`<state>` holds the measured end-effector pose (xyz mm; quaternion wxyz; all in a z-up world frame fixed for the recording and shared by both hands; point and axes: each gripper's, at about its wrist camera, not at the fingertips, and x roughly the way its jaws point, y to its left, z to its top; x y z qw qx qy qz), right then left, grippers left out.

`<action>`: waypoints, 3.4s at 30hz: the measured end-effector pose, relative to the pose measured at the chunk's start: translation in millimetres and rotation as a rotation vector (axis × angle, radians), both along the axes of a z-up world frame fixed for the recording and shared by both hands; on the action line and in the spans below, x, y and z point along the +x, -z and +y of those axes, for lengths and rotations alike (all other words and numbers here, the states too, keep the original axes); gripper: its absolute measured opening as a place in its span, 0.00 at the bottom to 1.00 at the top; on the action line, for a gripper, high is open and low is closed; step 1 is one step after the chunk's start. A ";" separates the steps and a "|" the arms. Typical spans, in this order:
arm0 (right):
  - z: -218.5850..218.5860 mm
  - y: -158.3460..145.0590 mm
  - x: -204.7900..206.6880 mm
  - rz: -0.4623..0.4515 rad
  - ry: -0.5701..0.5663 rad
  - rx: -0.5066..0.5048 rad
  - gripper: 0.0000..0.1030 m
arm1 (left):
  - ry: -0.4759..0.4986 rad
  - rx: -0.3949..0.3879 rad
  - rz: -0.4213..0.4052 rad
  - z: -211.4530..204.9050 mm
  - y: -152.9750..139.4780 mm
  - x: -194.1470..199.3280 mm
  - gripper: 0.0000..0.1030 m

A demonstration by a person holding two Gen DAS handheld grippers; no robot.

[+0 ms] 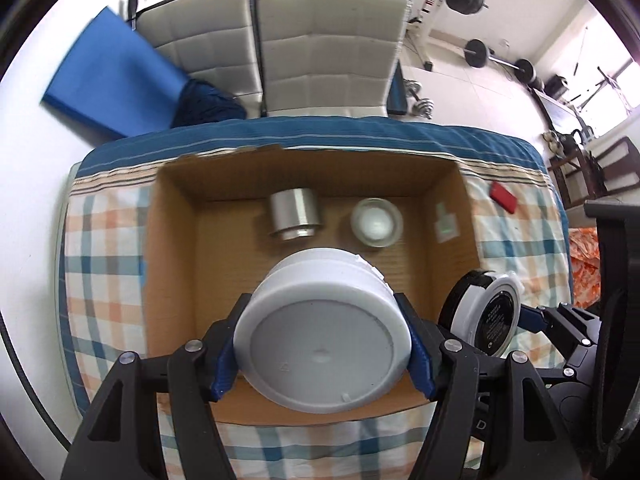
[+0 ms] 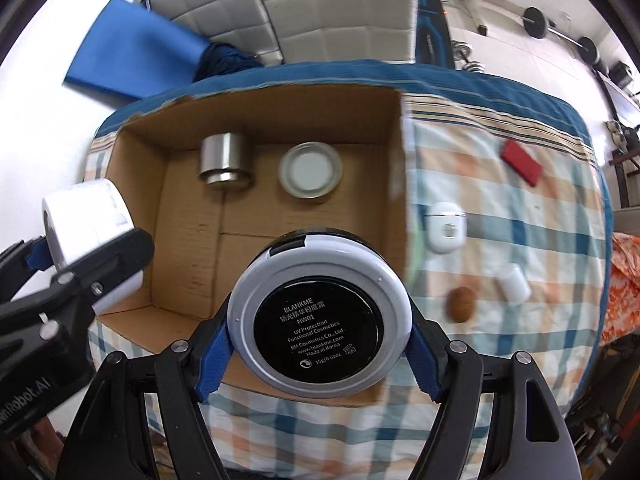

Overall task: Organize rigid objects
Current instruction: 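Carry the white lid and black-topped case over the box with both tools, then lower both items into the box and open both tools, then withdraw both tools from the box toward the remaining items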

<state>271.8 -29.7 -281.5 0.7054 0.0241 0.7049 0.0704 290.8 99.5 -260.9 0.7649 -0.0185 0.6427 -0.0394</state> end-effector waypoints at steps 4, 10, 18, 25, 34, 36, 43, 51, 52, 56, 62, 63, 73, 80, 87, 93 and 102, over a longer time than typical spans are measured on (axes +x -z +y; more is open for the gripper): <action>23.0 16.7 2.1 0.025 -0.024 -0.003 0.75 | -0.022 -0.008 0.024 24.9 15.9 4.5 0.64; 30.0 57.6 13.1 0.081 -0.005 -0.018 0.75 | -0.046 -0.009 0.097 50.7 57.3 17.6 0.64; 29.6 112.8 30.2 0.164 0.027 -0.053 0.75 | -0.059 0.038 0.218 65.1 129.5 45.1 0.64; 30.2 147.7 37.9 0.224 0.034 -0.068 0.75 | -0.060 0.065 0.275 69.8 164.3 50.9 0.64; 28.5 167.1 48.8 0.223 0.017 -0.072 0.75 | -0.057 0.075 0.315 66.4 180.2 46.5 0.64; 27.3 169.2 50.3 0.235 0.022 -0.075 0.75 | -0.059 0.071 0.330 65.3 180.4 47.4 0.65; 21.0 164.8 53.2 0.252 0.047 -0.081 0.78 | -0.070 0.066 0.354 61.0 158.4 43.7 0.76; 21.9 129.7 42.8 0.215 0.039 -0.040 0.91 | -0.086 0.044 0.317 54.2 114.2 24.1 0.88; 21.8 123.5 41.7 0.207 0.037 -0.027 0.93 | -0.089 0.040 0.308 54.4 108.4 20.2 0.96; 23.7 98.9 28.1 0.158 0.027 -0.055 1.00 | -0.097 0.025 0.259 51.2 82.8 3.5 1.00; 33.0 58.4 15.5 0.081 0.005 -0.076 1.00 | -0.107 0.018 0.179 52.6 37.5 -10.9 1.00; 33.3 51.9 18.0 0.070 0.000 -0.079 1.00 | -0.106 0.017 0.164 51.0 30.1 -15.0 1.00; 28.7 -19.0 -18.2 -0.025 -0.005 -0.061 1.00 | -0.111 0.017 0.045 47.7 -21.4 -42.3 1.00; 15.4 -56.9 -42.1 -0.076 0.002 -0.026 1.00 | -0.106 0.028 -0.021 41.9 -48.6 -61.5 1.00; -1.8 -84.2 -52.3 -0.117 0.007 0.029 1.00 | -0.105 0.011 -0.062 25.0 -74.1 -68.8 1.00; -52.7 -93.2 -54.9 -0.112 0.062 0.061 1.00 | -0.054 -0.005 -0.074 -20.0 -83.1 -62.6 1.00; -205.8 -58.4 -56.1 -0.042 0.224 -0.038 1.00 | 0.144 0.002 -0.030 -162.2 -37.5 -42.7 1.00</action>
